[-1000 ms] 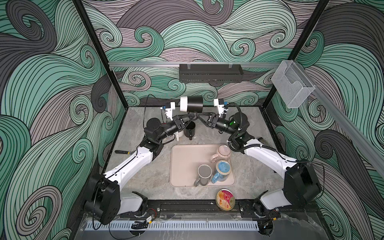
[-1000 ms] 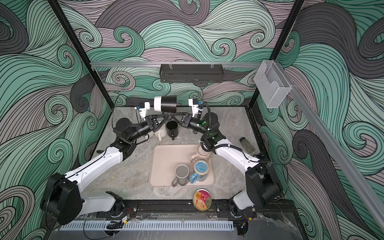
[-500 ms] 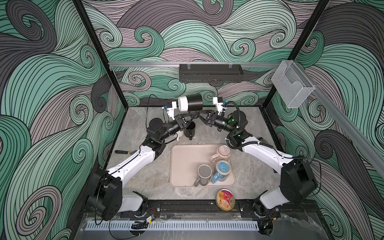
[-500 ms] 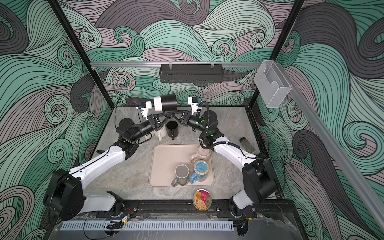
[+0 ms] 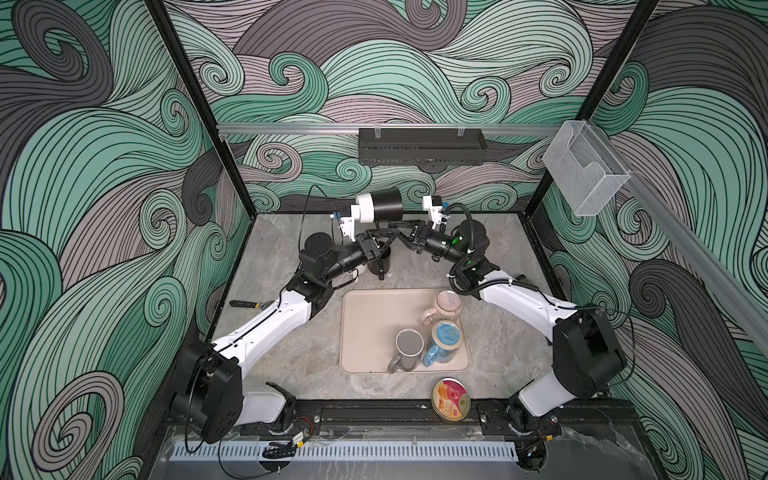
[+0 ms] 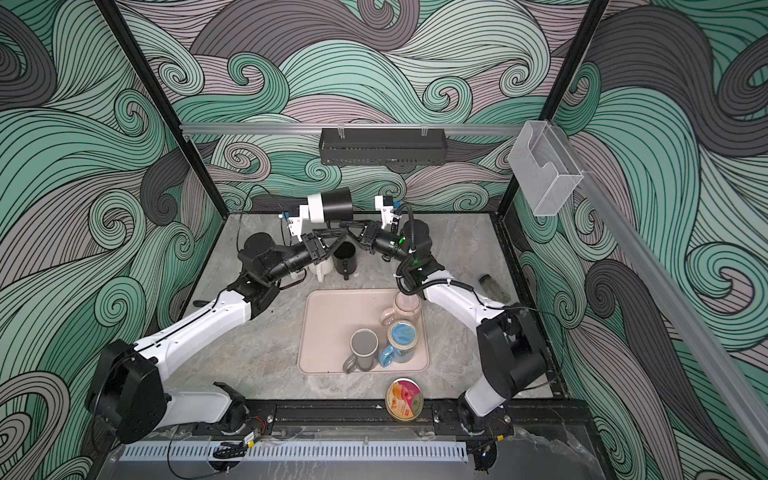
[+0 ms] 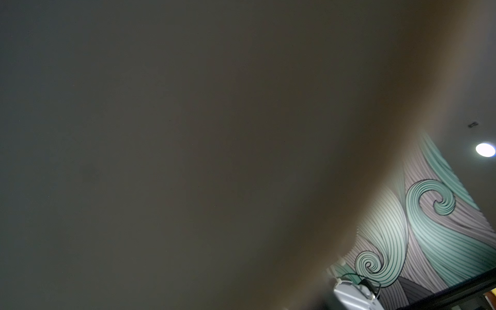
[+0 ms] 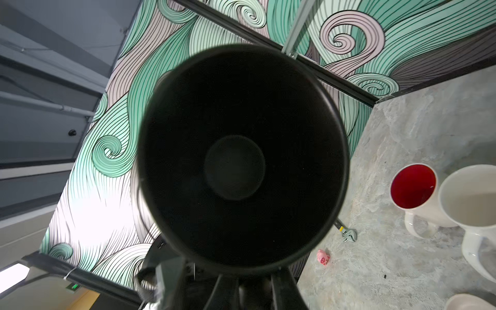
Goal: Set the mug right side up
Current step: 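Open the left gripper to release the mug while the right holds it, then rotate the mug upright and lower it with the right gripper while the left withdraws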
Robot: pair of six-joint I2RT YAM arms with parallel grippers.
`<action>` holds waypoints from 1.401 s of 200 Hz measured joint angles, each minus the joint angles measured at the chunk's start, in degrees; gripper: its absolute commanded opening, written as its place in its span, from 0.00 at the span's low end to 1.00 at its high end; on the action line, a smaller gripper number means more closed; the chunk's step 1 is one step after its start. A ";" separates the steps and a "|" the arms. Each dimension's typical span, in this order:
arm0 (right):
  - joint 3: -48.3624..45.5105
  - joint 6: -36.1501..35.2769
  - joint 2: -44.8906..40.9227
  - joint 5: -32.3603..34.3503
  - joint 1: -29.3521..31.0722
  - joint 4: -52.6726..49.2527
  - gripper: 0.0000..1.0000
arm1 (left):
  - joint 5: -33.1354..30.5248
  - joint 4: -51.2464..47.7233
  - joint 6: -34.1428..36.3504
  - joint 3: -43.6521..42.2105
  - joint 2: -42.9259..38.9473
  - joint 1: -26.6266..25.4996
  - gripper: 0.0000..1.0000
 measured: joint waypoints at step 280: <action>8.22 -32.61 -1.60 22.18 -5.97 -52.57 0.00 | -23.69 -41.72 29.11 -3.80 -16.31 -0.39 0.90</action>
